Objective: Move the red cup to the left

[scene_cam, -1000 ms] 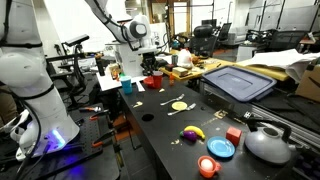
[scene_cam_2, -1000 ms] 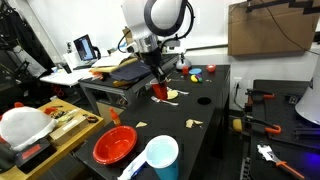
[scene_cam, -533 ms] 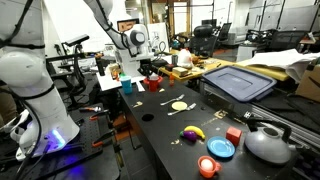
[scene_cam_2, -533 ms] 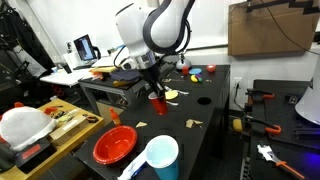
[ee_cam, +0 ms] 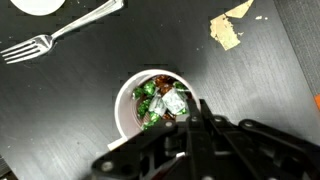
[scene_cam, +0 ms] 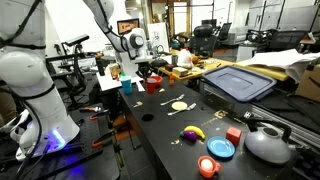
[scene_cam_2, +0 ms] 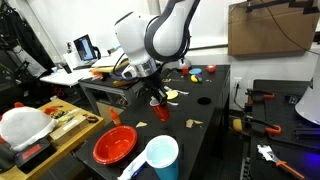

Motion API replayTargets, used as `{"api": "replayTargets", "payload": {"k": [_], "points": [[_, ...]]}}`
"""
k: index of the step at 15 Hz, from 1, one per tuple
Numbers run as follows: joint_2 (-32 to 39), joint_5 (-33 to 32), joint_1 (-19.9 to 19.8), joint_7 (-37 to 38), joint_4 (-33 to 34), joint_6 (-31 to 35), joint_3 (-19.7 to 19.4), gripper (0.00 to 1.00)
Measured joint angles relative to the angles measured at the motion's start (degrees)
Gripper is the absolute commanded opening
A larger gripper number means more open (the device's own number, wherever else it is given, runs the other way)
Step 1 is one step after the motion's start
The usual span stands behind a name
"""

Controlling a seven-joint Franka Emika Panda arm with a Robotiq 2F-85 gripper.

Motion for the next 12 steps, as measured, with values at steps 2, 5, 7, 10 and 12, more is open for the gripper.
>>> {"api": "replayTargets", "payload": {"k": [2,5,7,10,12], "points": [[0.5,-0.2,0.1,0.0,0.0,0.0,0.0,0.01],[1.0,-0.3,0.3,0.0,0.0,0.0,0.4,0.01],[1.3,-0.3,0.5,0.0,0.0,0.0,1.0,0.01],[1.6,-0.3,1.1,0.0,-0.1,0.0,1.8,0.01],[1.6,-0.6,1.6,0.0,-0.3,0.9,2.3,0.01]]}}
